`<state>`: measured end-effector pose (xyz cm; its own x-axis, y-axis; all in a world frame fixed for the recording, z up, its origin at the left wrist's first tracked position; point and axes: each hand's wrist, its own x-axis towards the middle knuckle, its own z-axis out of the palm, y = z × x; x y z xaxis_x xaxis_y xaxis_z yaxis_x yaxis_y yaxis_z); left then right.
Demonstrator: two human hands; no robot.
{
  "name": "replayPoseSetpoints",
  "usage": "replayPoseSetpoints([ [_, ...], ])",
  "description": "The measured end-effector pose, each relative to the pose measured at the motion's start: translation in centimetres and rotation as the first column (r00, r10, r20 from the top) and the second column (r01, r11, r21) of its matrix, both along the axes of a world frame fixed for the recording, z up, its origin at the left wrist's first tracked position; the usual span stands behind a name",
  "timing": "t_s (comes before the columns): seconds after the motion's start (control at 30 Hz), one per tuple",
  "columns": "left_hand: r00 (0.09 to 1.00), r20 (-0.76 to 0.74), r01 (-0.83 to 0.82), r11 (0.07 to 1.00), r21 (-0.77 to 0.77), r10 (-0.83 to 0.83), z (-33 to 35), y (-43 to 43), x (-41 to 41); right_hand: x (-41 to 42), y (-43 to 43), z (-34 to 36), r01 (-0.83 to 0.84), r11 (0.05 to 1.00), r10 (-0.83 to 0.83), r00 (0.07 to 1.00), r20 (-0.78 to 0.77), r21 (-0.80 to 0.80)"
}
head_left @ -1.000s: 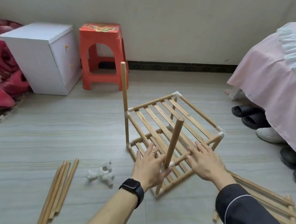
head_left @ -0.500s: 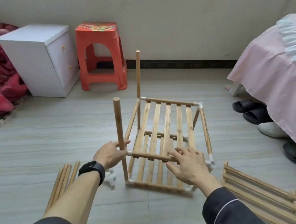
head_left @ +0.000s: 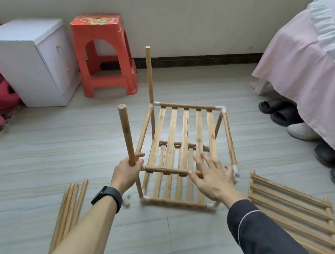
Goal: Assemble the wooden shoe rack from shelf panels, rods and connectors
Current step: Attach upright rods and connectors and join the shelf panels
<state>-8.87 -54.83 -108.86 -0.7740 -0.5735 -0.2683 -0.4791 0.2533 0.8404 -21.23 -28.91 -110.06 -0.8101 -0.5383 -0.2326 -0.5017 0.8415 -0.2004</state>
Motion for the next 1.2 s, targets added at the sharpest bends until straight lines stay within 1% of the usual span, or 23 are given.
replayPoseSetpoints([
  [0.03, 1.0, -0.002, -0.004, 1.0, 0.007, 0.004, 0.0, -0.1, 0.0, -0.1, 0.0, 0.6, -0.003, 1.0, 0.004, 0.998, 0.063, -0.011],
  [0.1, 1.0, -0.003, -0.02, 1.0, 0.005, 0.02, -0.2, -0.1, 0.0, -0.7, 0.2, 2.3, 0.044, 0.992, -0.021, 0.981, 0.191, -0.114],
  [0.13, 1.0, -0.003, -0.023, 1.0, -0.002, 0.023, -0.3, 0.0, -0.1, -1.2, 0.3, 3.0, 0.088, 0.98, -0.056, 0.982, 0.179, -0.177],
  [0.2, 0.999, -0.004, -0.032, 0.999, -0.007, 0.032, -0.4, 0.4, -0.2, -3.0, 0.4, 4.6, 0.204, 0.943, -0.202, 0.979, 0.033, -0.262],
  [0.23, 0.999, -0.003, -0.046, 0.999, 0.002, 0.046, -0.5, 0.4, -0.5, -4.1, 0.5, 5.1, 0.279, 0.919, -0.293, 0.956, -0.012, -0.278],
  [0.27, 0.998, 0.002, -0.068, 0.998, 0.019, 0.068, -0.7, 0.4, -0.7, -5.1, 0.8, 5.4, 0.363, 0.888, -0.38, 0.925, -0.007, -0.281],
  [0.3, 0.996, 0.011, -0.084, 0.996, 0.035, 0.083, -0.8, 0.3, -1.0, -5.9, 1.1, 5.2, 0.449, 0.85, -0.455, 0.889, 0.044, -0.276],
  [0.33, 0.996, 0.018, -0.087, 0.995, 0.052, 0.086, -0.8, 0.2, -1.2, -6.7, 1.5, 4.6, 0.53, 0.805, -0.512, 0.848, 0.137, -0.268],
  [0.4, 0.999, 0.019, -0.047, 0.994, 0.103, 0.046, -0.7, 0.0, -1.2, -7.3, 2.2, 2.6, 0.646, 0.714, -0.554, 0.757, 0.346, -0.271],
  [0.43, 1.0, 0.009, -0.024, 0.993, 0.12, 0.023, -0.6, -0.1, -1.2, -7.3, 2.4, 1.5, 0.679, 0.679, -0.565, 0.726, 0.393, -0.279],
  [0.47, 1.0, -0.003, -0.017, 0.992, 0.128, 0.017, -0.7, 0.0, -1.1, -7.2, 2.4, 0.5, 0.689, 0.666, -0.58, 0.72, 0.382, -0.286],
  [0.53, 0.997, -0.042, -0.05, 0.987, 0.153, 0.057, -1.7, 0.3, -1.0, -7.5, 2.2, -1.0, 0.657, 0.706, -0.61, 0.754, 0.243, -0.265],
  [0.63, 0.98, -0.116, -0.152, 0.982, 0.112, 0.165, -2.6, 1.5, -1.1, -8.1, 2.0, -2.0, 0.614, 0.745, -0.619, 0.782, 0.073, -0.26],
  [0.67, 0.975, -0.127, -0.171, 0.98, 0.101, 0.183, -2.8, 1.8, -1.2, -8.3, 2.0, -2.1, 0.61, 0.745, -0.621, 0.782, 0.054, -0.27],
  [0.8, 0.982, -0.112, -0.145, 0.985, 0.092, 0.155, -2.9, 1.3, -1.8, -7.8, 2.0, -1.9, 0.621, 0.737, -0.637, 0.77, 0.035, -0.265],
  [0.9, 0.987, -0.06, -0.148, 0.987, 0.063, 0.151, -2.4, 1.0, -1.6, -7.0, 1.4, -1.1, 0.596, 0.736, -0.64, 0.767, -0.045, -0.321],
  [0.97, 0.996, 0.02, -0.081, 0.997, -0.002, 0.082, -1.5, 0.8, -1.4, -6.2, 1.3, -0.3, 0.509, 0.812, -0.564, 0.811, -0.156, -0.286],
  [1.03, 0.982, 0.169, 0.096, 0.994, -0.053, -0.086, 0.3, -0.5, -1.0, -5.5, 1.1, 1.2, 0.366, 0.897, -0.431, 0.847, -0.311, -0.246],
  [1.07, 0.935, 0.291, 0.225, 0.973, -0.05, -0.202, 1.5, -1.5, -0.6, -5.1, 0.8, 2.2, 0.273, 0.932, -0.348, 0.855, -0.385, -0.237],
  [1.1, 0.846, 0.436, 0.362, 0.931, -0.048, -0.307, 2.9, -2.6, -0.3, -4.6, 0.3, 3.4, 0.163, 0.961, -0.251, 0.854, -0.456, -0.223],
  [1.13, 0.731, 0.571, 0.483, 0.875, -0.048, -0.372, 4.3, -3.9, 0.0, -3.9, -0.5, 4.6, 0.044, 0.981, -0.137, 0.846, -0.515, -0.188],
  [1.17, 0.635, 0.673, 0.561, 0.825, -0.064, -0.379, 5.5, -5.3, 0.4, -3.0, -1.5, 5.9, -0.077, 0.988, -0.005, 0.848, -0.53, -0.132],
  [1.2, 0.581, 0.738, 0.603, 0.791, -0.107, -0.344, 6.6, -6.9, 0.9, -1.9, -2.7, 7.1, -0.189, 0.979, 0.132, 0.866, -0.482, -0.071],
])
